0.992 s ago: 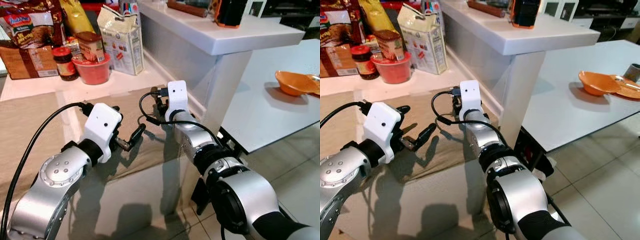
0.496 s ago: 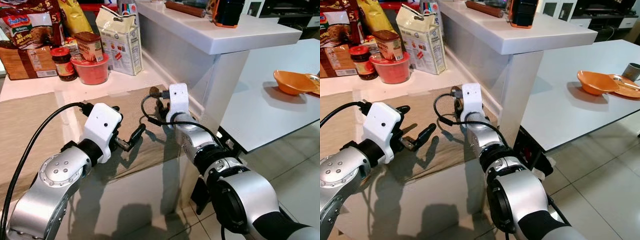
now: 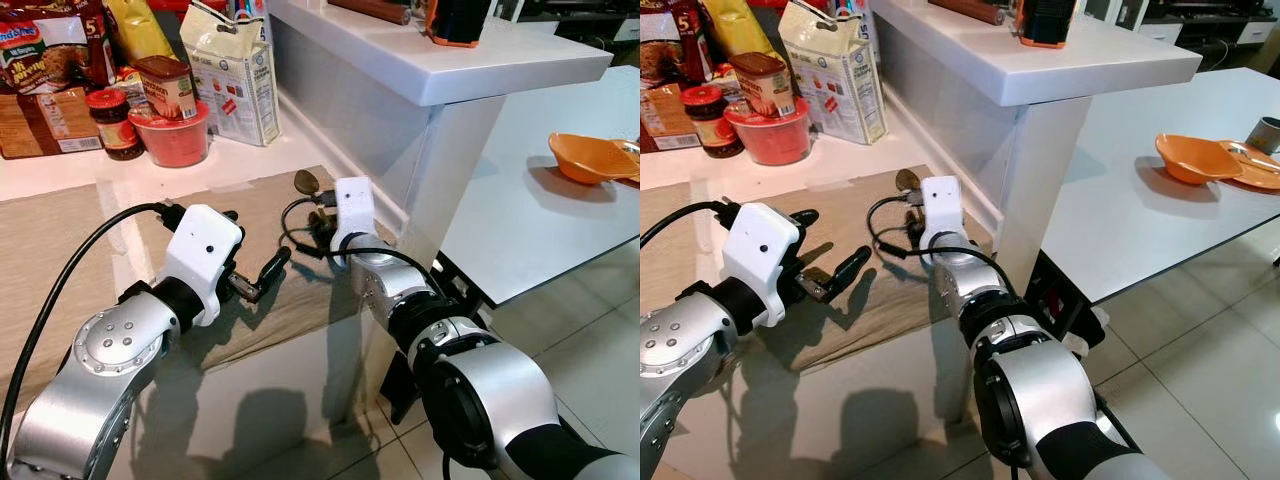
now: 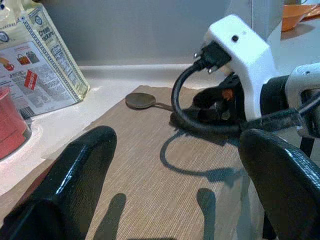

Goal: Setting the table

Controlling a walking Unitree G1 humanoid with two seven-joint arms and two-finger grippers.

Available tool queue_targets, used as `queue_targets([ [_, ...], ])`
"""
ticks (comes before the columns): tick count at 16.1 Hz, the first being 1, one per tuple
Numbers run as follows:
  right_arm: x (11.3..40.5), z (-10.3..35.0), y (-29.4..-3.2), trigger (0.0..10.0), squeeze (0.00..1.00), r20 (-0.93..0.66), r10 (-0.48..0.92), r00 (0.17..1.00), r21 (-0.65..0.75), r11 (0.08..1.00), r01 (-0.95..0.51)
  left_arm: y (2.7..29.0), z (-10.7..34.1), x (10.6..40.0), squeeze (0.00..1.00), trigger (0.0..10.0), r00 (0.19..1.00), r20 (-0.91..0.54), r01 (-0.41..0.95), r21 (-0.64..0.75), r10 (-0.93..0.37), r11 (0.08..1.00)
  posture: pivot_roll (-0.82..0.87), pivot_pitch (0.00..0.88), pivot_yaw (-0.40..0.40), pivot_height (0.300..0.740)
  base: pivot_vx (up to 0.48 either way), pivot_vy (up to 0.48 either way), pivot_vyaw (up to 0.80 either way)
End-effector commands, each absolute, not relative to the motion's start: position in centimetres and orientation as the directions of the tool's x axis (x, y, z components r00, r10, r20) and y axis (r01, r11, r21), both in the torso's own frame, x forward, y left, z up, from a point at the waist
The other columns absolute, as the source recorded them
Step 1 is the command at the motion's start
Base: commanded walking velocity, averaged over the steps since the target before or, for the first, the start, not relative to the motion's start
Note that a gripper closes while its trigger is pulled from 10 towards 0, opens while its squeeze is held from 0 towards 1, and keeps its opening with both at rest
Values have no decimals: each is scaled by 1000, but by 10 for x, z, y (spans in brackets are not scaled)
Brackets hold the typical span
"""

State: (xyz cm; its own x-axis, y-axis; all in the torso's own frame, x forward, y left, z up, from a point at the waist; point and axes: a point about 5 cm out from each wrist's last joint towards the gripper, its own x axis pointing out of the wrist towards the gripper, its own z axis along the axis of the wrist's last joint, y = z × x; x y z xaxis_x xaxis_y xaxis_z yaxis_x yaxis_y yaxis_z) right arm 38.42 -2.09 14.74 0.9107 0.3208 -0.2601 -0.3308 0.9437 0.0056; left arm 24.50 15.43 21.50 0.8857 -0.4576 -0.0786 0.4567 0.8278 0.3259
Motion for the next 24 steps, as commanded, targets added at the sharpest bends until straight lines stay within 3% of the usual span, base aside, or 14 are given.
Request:
queue_targets([
  [1,380,139,-18,10000,0,-304,340,890,-2,934,-358,154,219,243,0,10000,884,-68,457,335,-463,824,186,0,-43,732,0,0,0],
  [11,375,125,-20,10000,0,-372,319,872,62,946,-319,153,221,243,0,10000,879,-69,466,335,-472,819,184,0,-43,732,0,0,0],
  [24,377,119,-37,10000,0,-396,183,900,-48,975,-219,152,221,244,0,10000,875,-69,473,334,-479,815,177,0,-37,732,0,0,0],
])
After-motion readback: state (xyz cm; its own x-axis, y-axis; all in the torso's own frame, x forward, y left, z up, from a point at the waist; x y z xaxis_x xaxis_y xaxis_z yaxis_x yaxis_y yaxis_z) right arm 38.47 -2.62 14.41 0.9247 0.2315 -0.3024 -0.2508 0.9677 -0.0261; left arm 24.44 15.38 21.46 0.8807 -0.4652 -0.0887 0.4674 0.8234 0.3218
